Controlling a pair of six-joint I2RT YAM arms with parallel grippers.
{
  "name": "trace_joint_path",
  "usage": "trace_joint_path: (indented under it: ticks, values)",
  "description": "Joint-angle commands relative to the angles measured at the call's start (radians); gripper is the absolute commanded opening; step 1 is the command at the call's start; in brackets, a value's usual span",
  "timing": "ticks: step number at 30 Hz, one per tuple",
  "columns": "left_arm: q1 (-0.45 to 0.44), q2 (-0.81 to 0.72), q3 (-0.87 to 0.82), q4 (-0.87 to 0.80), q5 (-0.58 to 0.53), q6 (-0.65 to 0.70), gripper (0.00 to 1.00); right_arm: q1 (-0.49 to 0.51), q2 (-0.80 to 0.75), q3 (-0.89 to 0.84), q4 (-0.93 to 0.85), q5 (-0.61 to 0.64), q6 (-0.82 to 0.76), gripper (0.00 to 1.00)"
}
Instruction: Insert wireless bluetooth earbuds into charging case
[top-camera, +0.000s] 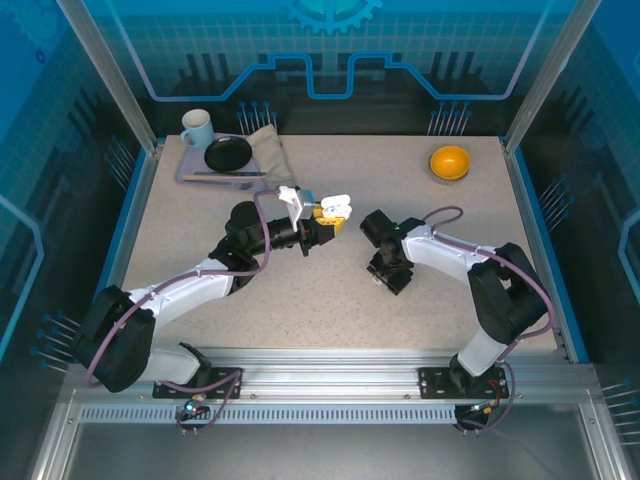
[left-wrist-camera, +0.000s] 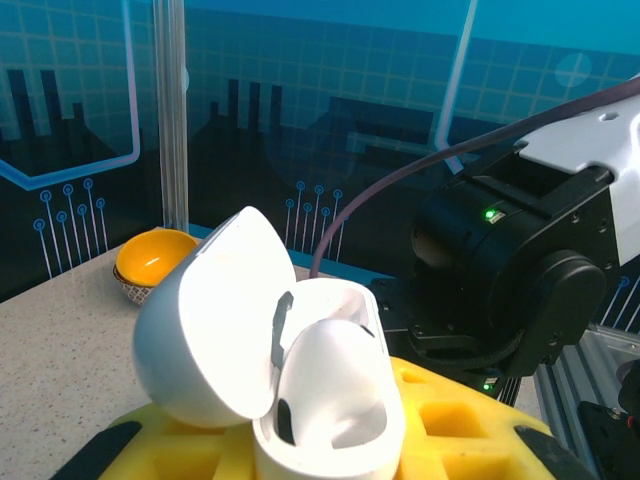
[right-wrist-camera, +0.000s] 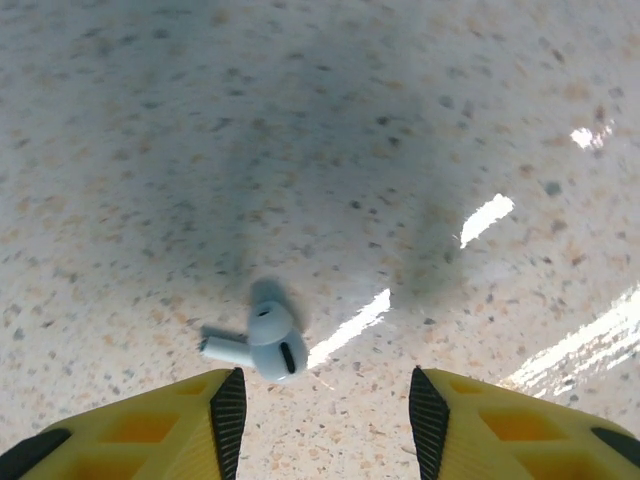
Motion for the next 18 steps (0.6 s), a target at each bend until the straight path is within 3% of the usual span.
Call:
trace_joint_path:
  ticks: [1, 14, 18]
  values:
    - [0.009, -0.023, -0.001, 0.036, -0.003, -0.007, 0.0, 0.01, -0.011, -0.031, 0.005, -0.024, 0.203, 0.49]
    - [0.009, -0.023, -0.004, 0.044, -0.007, -0.004, 0.0, 0.02, 0.082, 0.095, -0.015, -0.005, 0.115, 0.48]
    - [0.008, -0.029, -0.005, 0.042, -0.013, -0.002, 0.0, 0.021, 0.063, 0.137, -0.058, 0.064, 0.015, 0.5]
